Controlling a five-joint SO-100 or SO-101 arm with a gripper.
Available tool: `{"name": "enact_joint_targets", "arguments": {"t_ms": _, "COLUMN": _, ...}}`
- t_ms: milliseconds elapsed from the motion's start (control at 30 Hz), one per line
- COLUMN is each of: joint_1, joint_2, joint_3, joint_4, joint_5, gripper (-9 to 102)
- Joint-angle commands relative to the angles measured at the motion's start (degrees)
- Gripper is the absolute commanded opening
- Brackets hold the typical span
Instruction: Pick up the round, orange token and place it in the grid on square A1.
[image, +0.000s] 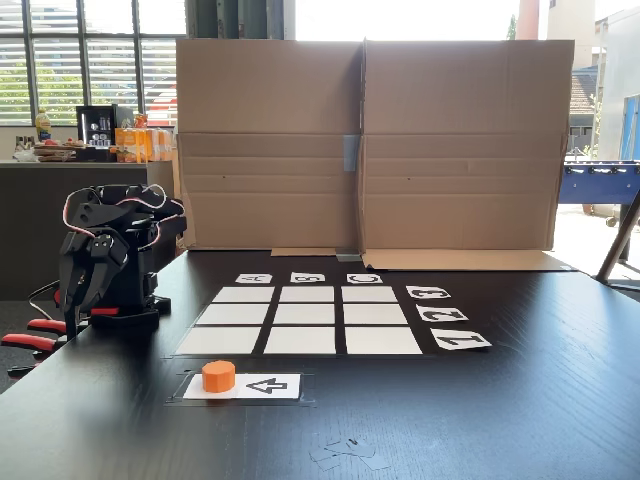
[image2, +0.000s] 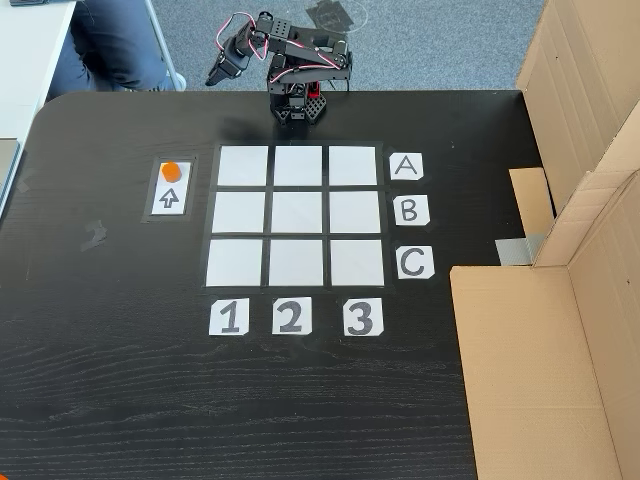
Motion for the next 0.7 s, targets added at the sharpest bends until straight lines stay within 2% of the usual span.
{"name": "enact_joint_targets", "arguments": {"t_ms": 0, "joint_1": -0.44, "joint_2": -6.68, "joint_3": -9.05, "joint_4": -0.09, "joint_5": -0.26, "gripper": 10}}
{"name": "enact_joint_targets", "arguments": {"t_ms": 267, "joint_1": -1.05, "joint_2": -23.38, "joint_3": -28.04, "joint_4": 4.13, "joint_5": -0.70, "gripper": 14}}
{"name": "enact_joint_targets", "arguments": {"t_ms": 567, "joint_1": -7.29, "joint_2": -42.89, "joint_3": -54.93, "joint_4": 19.95, "joint_5": -0.97, "gripper": 16}}
{"name": "enact_joint_targets", "arguments": {"t_ms": 667, "joint_1": -10.20, "joint_2": -48.08, "joint_3": -60.91, "joint_4": 22.59, "joint_5": -0.62, "gripper": 17}}
